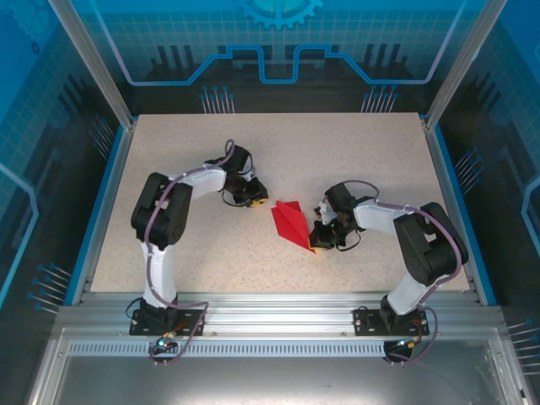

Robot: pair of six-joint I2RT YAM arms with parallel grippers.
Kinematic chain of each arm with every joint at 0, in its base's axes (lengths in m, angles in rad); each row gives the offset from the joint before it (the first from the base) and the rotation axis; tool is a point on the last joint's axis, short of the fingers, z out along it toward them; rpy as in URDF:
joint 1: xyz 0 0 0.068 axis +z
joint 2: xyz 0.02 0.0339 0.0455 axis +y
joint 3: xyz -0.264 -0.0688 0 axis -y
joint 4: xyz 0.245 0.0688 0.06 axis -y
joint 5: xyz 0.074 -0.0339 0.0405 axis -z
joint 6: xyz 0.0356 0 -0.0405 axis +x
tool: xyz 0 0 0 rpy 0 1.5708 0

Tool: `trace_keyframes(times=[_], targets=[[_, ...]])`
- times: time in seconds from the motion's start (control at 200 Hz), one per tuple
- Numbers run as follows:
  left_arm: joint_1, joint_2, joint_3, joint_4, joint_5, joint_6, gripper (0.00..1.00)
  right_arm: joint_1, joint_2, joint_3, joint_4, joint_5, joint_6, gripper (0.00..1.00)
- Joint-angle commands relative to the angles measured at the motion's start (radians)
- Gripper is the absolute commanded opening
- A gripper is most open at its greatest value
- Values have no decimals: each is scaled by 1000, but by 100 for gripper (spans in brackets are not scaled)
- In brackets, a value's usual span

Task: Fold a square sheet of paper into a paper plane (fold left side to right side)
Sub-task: Fourth fold the wing at the center of the table.

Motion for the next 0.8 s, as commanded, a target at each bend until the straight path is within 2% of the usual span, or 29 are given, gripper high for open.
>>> trace_keyframes(times=[0.0,0.175,0.35,0.53,0.795], targets=[[-20,-139,-68,7,-45,10,25,2,48,-60,-87,197,-2,5],[-146,-210,-100,27,-36,-23,25,2,47,-61,-76,194,0,5],[-250,-122,-36,59,-10,-59,24,2,51,-55,-76,194,3,5],[-267,1,44,65,15,-64,24,3,53,-53,-77,194,0,5],[-258,96,89,7,-76,-26,23,3,24,-60,-65,184,0,5]])
